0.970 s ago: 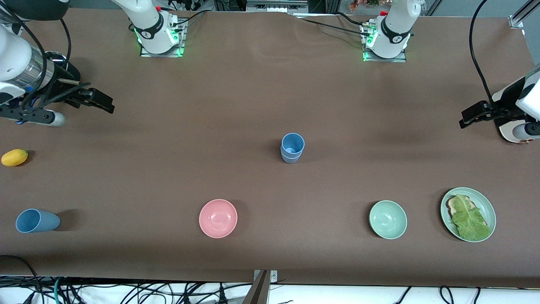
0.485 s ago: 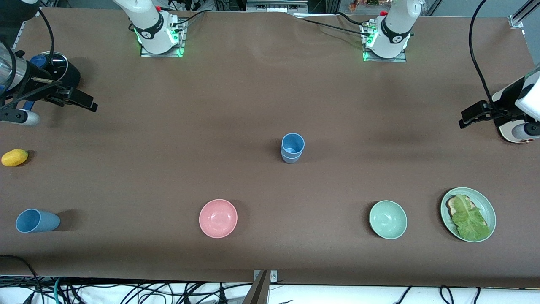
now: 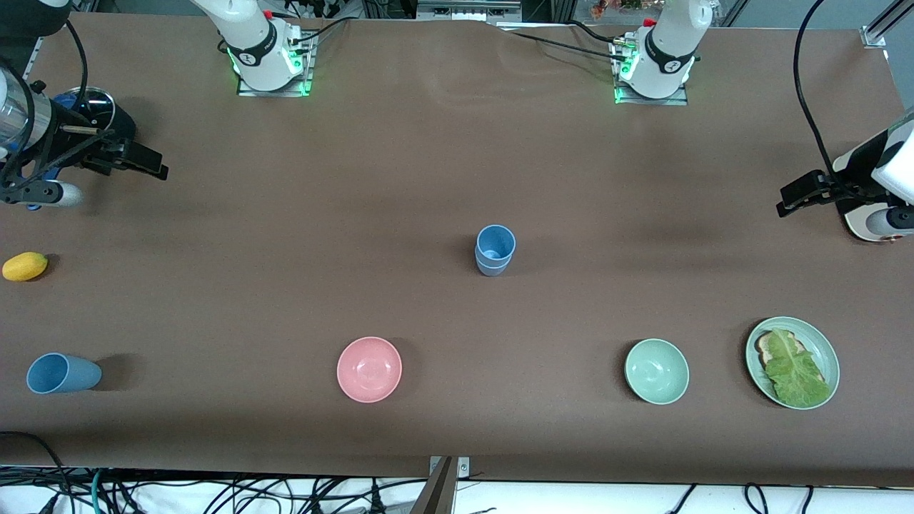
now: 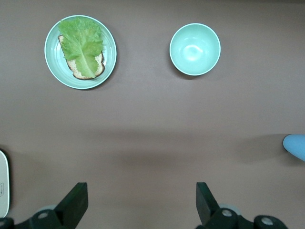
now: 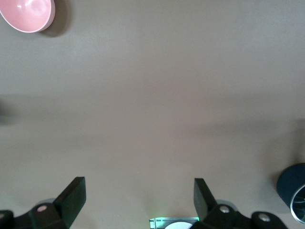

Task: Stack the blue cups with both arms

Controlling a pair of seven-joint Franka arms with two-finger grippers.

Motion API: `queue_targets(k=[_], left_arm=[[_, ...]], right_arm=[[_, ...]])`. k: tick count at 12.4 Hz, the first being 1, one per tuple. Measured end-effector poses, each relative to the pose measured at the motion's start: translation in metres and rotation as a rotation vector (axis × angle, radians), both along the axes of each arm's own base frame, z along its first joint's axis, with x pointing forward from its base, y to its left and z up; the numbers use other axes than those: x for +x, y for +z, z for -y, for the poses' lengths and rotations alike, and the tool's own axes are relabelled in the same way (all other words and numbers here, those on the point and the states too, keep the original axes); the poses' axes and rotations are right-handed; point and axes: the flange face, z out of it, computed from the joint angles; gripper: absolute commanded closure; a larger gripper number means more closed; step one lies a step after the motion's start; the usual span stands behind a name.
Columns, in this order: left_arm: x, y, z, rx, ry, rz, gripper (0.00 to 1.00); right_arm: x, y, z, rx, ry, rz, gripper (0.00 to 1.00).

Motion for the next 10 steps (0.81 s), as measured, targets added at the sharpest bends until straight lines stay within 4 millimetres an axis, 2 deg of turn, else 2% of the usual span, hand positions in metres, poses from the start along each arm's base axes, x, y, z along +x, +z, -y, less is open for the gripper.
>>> queue_targets(k=[3,10], left_arm=[[0.003,-0.004,0.000,0.005,-0.001,-0.004,0.00],[0.010,0.004,-0.002,0.019,-0.003,0.040,0.00]], right_arm=[[-0.002,0.000,0.001,-0.012,0.022,-0.009,0.00],[-0.001,0.010,0.001,-0.011,0.028,0.013,0.00]])
